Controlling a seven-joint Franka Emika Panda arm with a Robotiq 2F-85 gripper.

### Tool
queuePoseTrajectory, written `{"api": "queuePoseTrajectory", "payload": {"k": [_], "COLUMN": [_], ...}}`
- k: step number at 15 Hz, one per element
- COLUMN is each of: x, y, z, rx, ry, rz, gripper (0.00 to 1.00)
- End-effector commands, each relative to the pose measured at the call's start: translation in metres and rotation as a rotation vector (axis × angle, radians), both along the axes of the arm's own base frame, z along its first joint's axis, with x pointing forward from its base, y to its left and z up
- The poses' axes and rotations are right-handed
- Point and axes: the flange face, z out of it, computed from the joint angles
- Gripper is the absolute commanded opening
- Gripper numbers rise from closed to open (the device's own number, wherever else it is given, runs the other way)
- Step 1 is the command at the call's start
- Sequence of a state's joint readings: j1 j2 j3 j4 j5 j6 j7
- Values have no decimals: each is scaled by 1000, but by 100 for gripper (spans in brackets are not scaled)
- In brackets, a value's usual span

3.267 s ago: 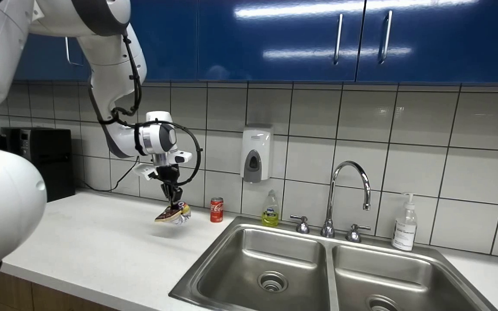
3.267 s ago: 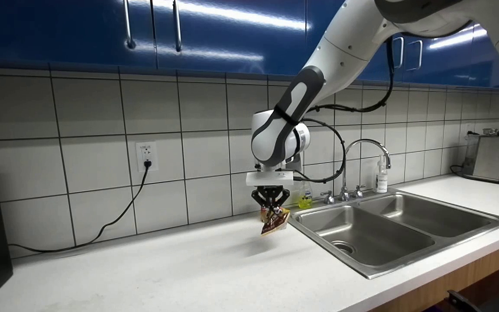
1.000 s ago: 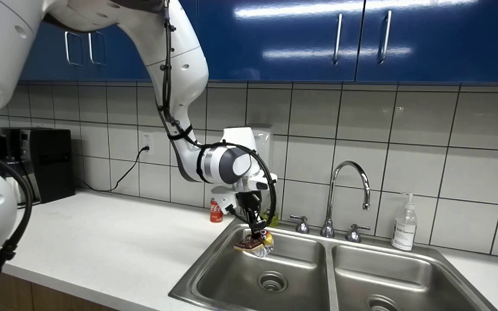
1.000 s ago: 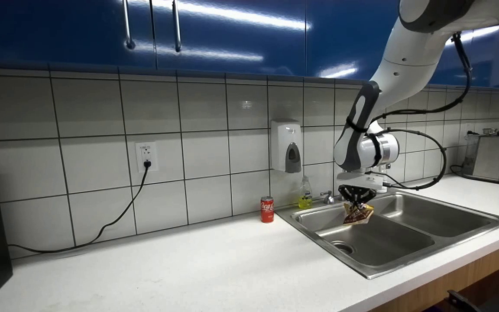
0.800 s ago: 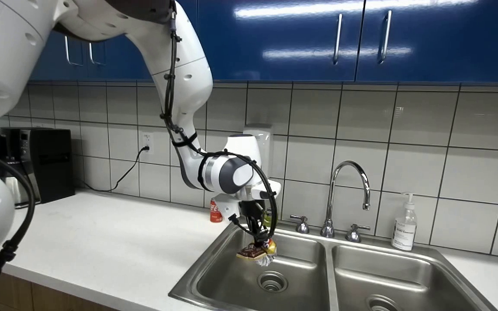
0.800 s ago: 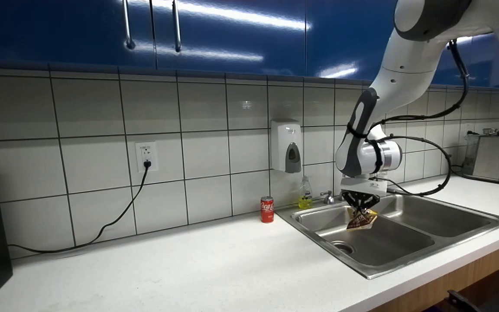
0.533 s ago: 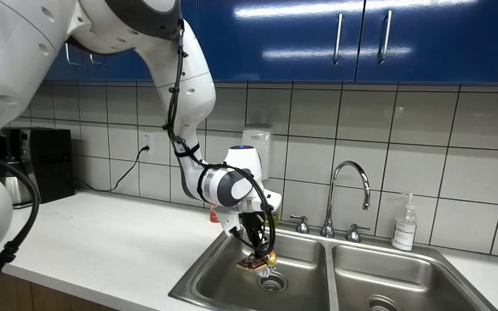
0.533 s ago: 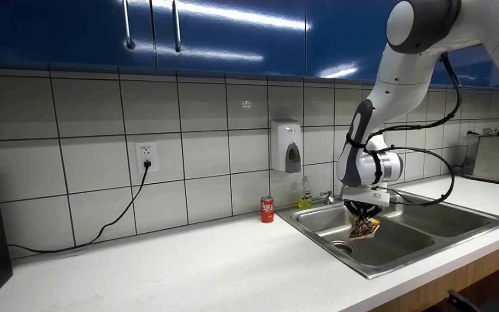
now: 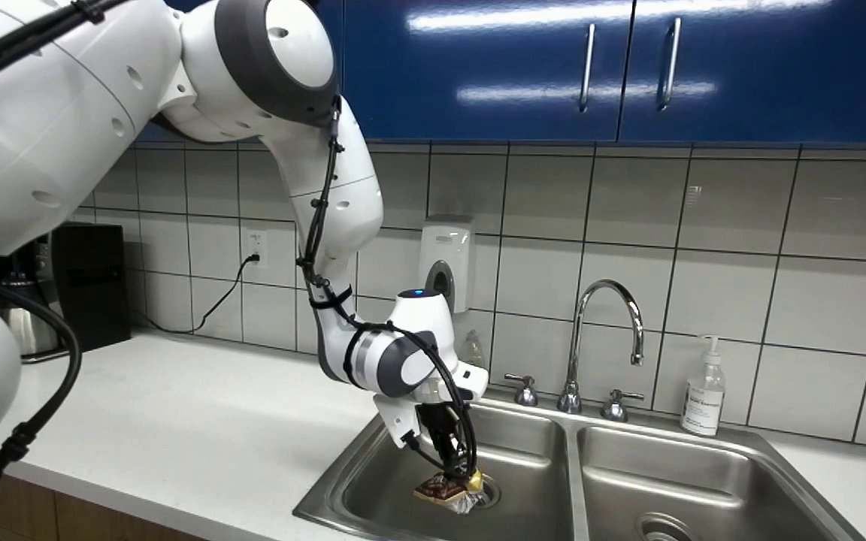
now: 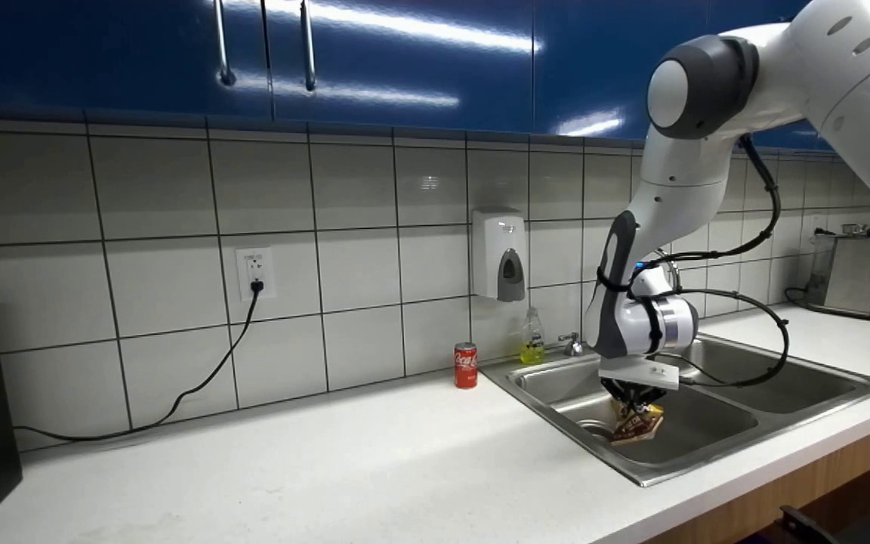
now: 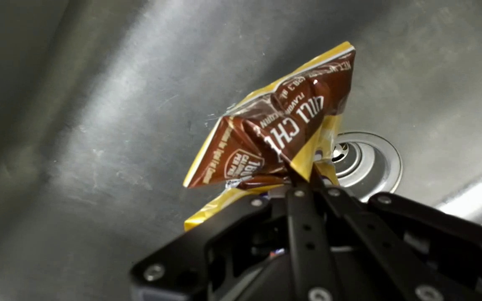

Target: Put the packet in the sink.

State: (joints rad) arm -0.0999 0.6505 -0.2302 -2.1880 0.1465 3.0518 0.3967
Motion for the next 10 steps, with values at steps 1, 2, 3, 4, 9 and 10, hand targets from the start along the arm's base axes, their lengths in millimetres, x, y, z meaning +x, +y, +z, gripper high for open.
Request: {"api": "queuePoseTrajectory", "payload": {"k": [1, 2, 3, 4, 9, 10], "x": [3, 3, 2, 2, 2, 1], "y": [-4, -4, -3, -3, -2, -2], "z": [-24, -30, -35, -40, -51, -51], "rx": [3, 3, 6, 7, 6, 7], "ry": [0, 5, 12, 16, 29, 28], "rz": [19, 19, 18, 18, 14, 11], "gripper": [0, 0, 0, 0, 0, 0]}}
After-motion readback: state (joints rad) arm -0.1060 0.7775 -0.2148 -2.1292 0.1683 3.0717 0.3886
